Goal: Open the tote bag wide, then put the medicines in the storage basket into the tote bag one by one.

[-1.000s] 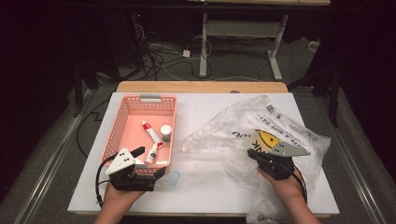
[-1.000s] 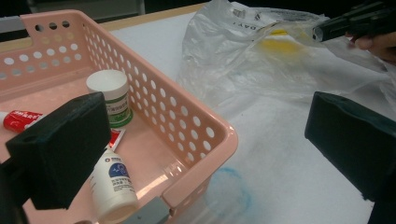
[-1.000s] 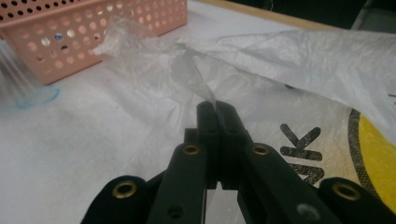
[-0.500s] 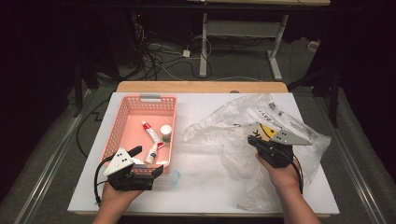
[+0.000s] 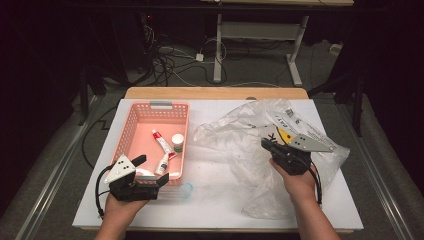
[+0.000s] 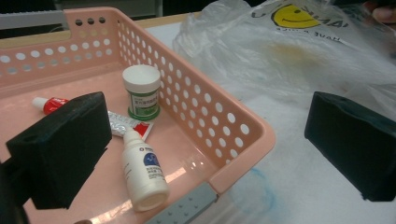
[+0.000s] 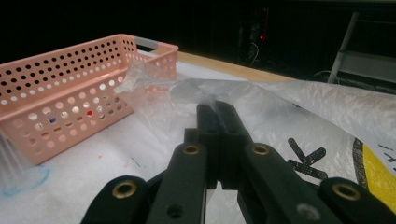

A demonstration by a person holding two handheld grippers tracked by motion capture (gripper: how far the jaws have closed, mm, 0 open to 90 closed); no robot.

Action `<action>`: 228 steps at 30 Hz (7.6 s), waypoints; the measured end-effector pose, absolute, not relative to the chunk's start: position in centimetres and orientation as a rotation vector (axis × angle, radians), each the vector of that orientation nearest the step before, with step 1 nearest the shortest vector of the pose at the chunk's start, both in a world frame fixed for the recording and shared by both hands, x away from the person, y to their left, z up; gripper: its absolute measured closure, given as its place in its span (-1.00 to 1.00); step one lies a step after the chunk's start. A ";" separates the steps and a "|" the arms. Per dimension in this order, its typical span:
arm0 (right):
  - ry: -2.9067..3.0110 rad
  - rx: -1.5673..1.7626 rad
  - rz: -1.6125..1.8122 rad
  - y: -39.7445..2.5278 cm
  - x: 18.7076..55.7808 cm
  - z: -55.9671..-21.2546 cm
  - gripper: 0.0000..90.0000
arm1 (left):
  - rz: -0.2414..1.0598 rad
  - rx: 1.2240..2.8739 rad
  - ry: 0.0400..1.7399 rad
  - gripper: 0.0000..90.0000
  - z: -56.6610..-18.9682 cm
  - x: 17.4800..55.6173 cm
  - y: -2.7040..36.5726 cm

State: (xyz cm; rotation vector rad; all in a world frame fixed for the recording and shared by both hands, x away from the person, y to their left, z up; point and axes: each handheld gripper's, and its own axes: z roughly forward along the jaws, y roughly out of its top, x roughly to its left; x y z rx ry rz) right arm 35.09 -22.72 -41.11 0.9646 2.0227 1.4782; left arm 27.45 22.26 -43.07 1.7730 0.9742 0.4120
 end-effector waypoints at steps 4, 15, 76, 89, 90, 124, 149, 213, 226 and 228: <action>2.024 0.931 1.498 -22.7 34.8 -40.5 1.00 | 0.404 1.760 0.986 -0.97 -42.9 27.5 22.2; 2.013 0.934 1.508 -23.5 34.8 -40.2 1.00 | 0.393 1.782 0.987 -0.25 -40.5 29.9 22.3; 2.010 0.926 1.514 -23.8 34.6 -40.2 1.00 | 0.294 2.221 1.550 0.95 -45.2 47.3 20.2; 2.015 0.928 1.516 -23.8 34.6 -40.3 1.00 | 0.335 2.226 1.426 0.95 -44.0 47.5 19.7; 2.016 0.931 1.517 -23.7 34.6 -40.3 1.00 | 0.340 2.262 1.402 0.95 -43.9 47.1 19.3; 2.026 0.922 1.509 -23.4 34.1 -40.3 1.00 | 0.310 2.399 1.449 0.95 -44.9 44.7 22.5; 2.038 0.914 1.505 -23.3 34.1 -40.4 1.00 | 0.191 2.280 1.653 0.34 -46.2 46.6 22.6; 1.972 0.865 1.538 -24.3 33.7 -38.7 1.00 | 0.313 2.056 1.388 0.52 -41.8 41.8 22.7; 1.962 0.861 1.550 -24.3 33.5 -38.5 1.00 | 0.387 1.952 1.250 0.52 -40.5 38.3 22.4; 1.960 0.873 1.556 -24.3 33.6 -38.6 1.00 | 0.368 1.916 1.241 0.52 -40.4 37.8 22.5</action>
